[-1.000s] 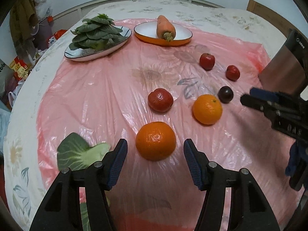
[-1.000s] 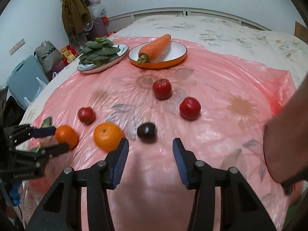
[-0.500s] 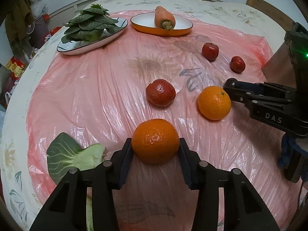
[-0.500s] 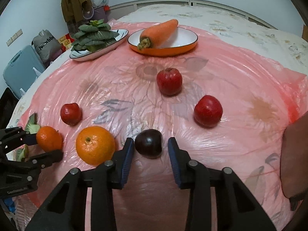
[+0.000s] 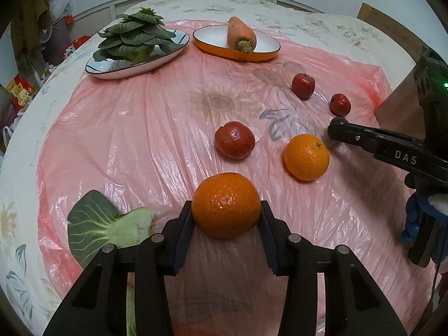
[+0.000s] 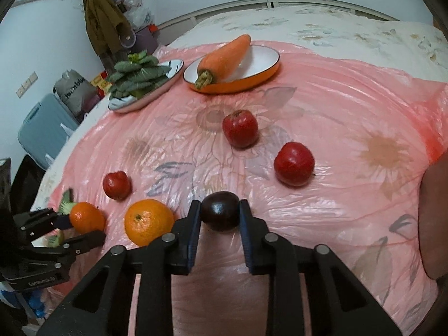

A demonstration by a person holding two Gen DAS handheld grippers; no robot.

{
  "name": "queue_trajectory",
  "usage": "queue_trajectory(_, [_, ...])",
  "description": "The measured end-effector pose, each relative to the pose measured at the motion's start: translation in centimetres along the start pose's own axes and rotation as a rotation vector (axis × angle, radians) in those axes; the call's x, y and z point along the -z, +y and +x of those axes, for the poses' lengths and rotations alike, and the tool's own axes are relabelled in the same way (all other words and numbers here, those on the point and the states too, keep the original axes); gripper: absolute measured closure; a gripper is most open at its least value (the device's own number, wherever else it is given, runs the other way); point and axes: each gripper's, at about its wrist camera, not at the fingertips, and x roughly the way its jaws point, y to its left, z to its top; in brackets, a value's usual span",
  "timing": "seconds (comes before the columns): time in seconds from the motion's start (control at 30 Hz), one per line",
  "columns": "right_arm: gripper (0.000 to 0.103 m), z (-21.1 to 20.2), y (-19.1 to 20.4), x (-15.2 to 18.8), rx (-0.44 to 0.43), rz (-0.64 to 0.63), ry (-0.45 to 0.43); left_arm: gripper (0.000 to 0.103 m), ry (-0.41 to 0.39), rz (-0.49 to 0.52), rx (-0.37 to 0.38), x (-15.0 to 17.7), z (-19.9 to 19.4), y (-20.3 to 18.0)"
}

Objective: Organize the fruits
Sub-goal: 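Grasp another dark plum with the right tool while the left tool grasps an orange, then carry the plum and orange over the green tray with both tools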

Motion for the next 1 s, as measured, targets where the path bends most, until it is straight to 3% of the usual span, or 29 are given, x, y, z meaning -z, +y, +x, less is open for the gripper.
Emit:
queue_trajectory(0.37, [0.103,-4.4,-0.4,0.9,0.033,-0.006,-0.052,0.064,-0.054,-0.026,0.006,-0.2,-2.1,-0.3])
queue_trajectory(0.73, [0.103,-9.2,1.2,6.3,0.035,-0.03,-0.039,0.064,-0.102,-0.04,0.007,0.6,-6.1,-1.6])
queue_trajectory(1.0, [0.103,-14.1,0.9,10.0,0.092,-0.001,-0.05,0.064,-0.146,-0.013,0.013,2.9,-10.3,-4.8])
